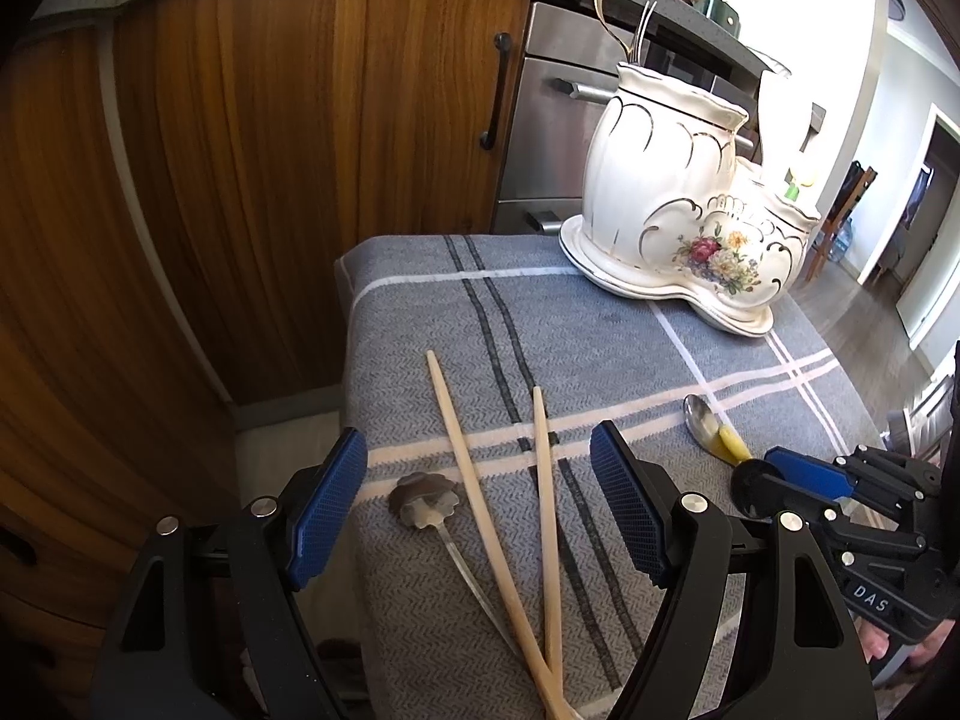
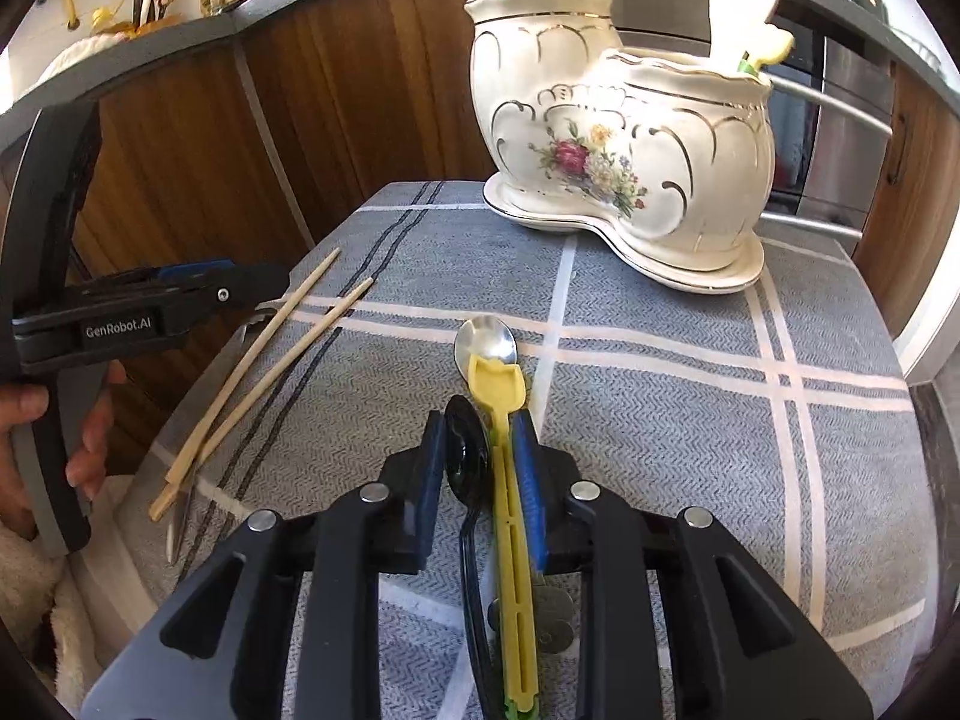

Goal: Organize utensils
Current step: 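Lower the right tool onto the black spoon and close on its handle, then close the left tool on one wooden chopstick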

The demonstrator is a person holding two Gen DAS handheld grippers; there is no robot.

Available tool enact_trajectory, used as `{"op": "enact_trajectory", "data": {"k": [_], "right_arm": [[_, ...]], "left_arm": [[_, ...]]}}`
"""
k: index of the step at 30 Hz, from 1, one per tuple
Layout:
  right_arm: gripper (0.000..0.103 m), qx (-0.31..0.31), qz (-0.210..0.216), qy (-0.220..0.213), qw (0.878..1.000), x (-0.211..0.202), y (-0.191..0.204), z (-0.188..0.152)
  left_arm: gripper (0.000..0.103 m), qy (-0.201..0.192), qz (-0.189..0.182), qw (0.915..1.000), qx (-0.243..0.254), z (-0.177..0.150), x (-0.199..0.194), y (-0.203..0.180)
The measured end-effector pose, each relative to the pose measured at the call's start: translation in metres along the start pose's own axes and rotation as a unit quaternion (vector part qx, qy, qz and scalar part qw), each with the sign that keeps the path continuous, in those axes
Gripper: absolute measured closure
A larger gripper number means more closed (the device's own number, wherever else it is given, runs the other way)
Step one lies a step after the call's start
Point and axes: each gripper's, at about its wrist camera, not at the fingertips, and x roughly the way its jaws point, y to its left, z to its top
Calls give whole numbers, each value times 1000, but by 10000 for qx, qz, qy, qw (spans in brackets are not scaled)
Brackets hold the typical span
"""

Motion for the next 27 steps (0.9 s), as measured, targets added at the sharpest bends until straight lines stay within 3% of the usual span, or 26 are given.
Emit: {"op": "enact_trajectory", "data": {"k": [7, 11, 13, 15, 20, 24, 27], "right_arm": [[80, -137, -83, -147, 9998, -6, 5, 1], [81, -223, -15, -4, 9998, -1, 7, 1], [85, -297, -47, -14, 9995, 0, 10, 1], [97, -426, -55, 52, 9991, 2, 14, 0], [99, -626, -85, -12, 9980, 0, 20, -2], [99, -288, 207, -296, 9989, -16, 8, 3], [99, -52, 366, -434, 9984, -25, -1, 7]], "left_arm": [[26, -2, -36, 10000, -30, 0, -1, 0], [26, 17, -35, 10000, -24, -1, 0, 0], [26, 20, -34, 10000, -19, -1, 0, 0], [26, 27, -37, 10000, -14, -1, 0, 0], [26, 54, -46, 10000, 45, -3, 2, -2], [37, 92, -11, 9999, 133, 1, 3, -1], [59, 292, -115, 9995, 19, 8, 10, 3]]}}
